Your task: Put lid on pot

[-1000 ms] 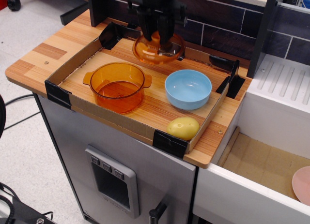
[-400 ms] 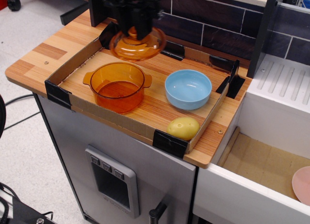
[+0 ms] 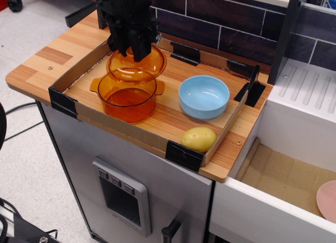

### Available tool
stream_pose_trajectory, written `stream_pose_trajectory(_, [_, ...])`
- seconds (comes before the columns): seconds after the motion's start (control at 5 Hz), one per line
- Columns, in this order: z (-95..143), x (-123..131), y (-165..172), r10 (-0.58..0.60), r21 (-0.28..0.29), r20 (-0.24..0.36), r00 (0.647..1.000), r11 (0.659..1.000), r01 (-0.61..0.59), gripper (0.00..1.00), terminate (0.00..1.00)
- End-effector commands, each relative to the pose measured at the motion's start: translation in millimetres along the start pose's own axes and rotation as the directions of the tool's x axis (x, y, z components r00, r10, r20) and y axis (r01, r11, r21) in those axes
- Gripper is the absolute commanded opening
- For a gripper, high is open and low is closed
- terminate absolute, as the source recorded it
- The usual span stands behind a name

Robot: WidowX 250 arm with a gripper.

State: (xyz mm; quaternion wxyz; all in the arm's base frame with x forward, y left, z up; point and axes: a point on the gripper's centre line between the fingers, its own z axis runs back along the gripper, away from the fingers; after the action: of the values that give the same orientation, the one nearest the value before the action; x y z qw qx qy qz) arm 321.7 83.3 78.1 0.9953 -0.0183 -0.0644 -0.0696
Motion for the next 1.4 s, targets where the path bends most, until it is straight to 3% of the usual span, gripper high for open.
stream_pose_trajectory(0.0, [11.6, -5.8, -8.9, -0.048, 0.044, 0.047, 0.998, 0.998, 0.046, 0.0, 0.0])
stream_pose_trajectory(0.6, [-1.7, -18.6, -9.7, -0.055, 0.055, 0.04, 0.998, 0.997, 0.052, 0.0, 0.0])
stream_pose_trajectory(0.8, [3.5, -10.9, -1.8, -0.009, 0.028, -0.011, 1.0, 1.0, 0.01, 1.0, 0.0])
stream_pose_trajectory(1.0, [17.9, -0.5, 0.6, 0.015, 0.014, 0.011, 1.0, 1.0, -0.015, 1.0, 0.0])
stream_pose_trajectory(1.2, [40.4, 8.7, -4.3, 0.046, -0.033, 0.02, 0.999, 0.998, -0.045, 1.0, 0.0])
